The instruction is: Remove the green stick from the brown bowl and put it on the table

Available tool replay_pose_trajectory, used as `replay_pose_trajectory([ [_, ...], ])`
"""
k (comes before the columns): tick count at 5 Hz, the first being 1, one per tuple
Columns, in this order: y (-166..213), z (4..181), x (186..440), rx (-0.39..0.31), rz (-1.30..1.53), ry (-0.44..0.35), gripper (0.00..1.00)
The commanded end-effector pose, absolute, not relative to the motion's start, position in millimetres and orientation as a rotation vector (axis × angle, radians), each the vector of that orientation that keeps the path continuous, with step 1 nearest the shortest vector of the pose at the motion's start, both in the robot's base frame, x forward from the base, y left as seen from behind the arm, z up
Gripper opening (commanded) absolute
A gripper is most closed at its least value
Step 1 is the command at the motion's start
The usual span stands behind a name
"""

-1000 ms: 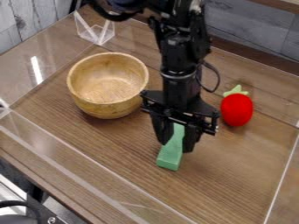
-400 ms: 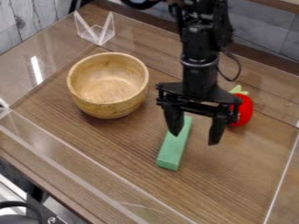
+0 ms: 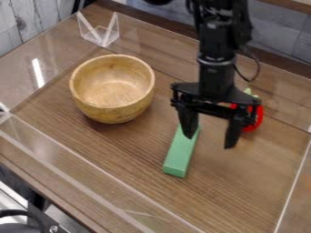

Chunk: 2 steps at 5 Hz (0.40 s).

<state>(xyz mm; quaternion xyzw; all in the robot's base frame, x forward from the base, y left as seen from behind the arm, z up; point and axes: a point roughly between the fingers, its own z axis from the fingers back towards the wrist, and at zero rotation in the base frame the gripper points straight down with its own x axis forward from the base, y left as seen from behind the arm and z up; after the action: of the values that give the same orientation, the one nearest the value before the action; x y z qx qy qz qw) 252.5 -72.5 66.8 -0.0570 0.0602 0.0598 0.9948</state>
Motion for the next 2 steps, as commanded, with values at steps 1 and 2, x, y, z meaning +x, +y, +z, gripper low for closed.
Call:
replay_pose_trajectory([
  [1, -85.2, 76.1, 260.0, -0.134, 0.051, 0.054, 0.0],
  [2, -100.1, 66.0, 243.4, -0.138, -0.039, 0.067, 0.0],
])
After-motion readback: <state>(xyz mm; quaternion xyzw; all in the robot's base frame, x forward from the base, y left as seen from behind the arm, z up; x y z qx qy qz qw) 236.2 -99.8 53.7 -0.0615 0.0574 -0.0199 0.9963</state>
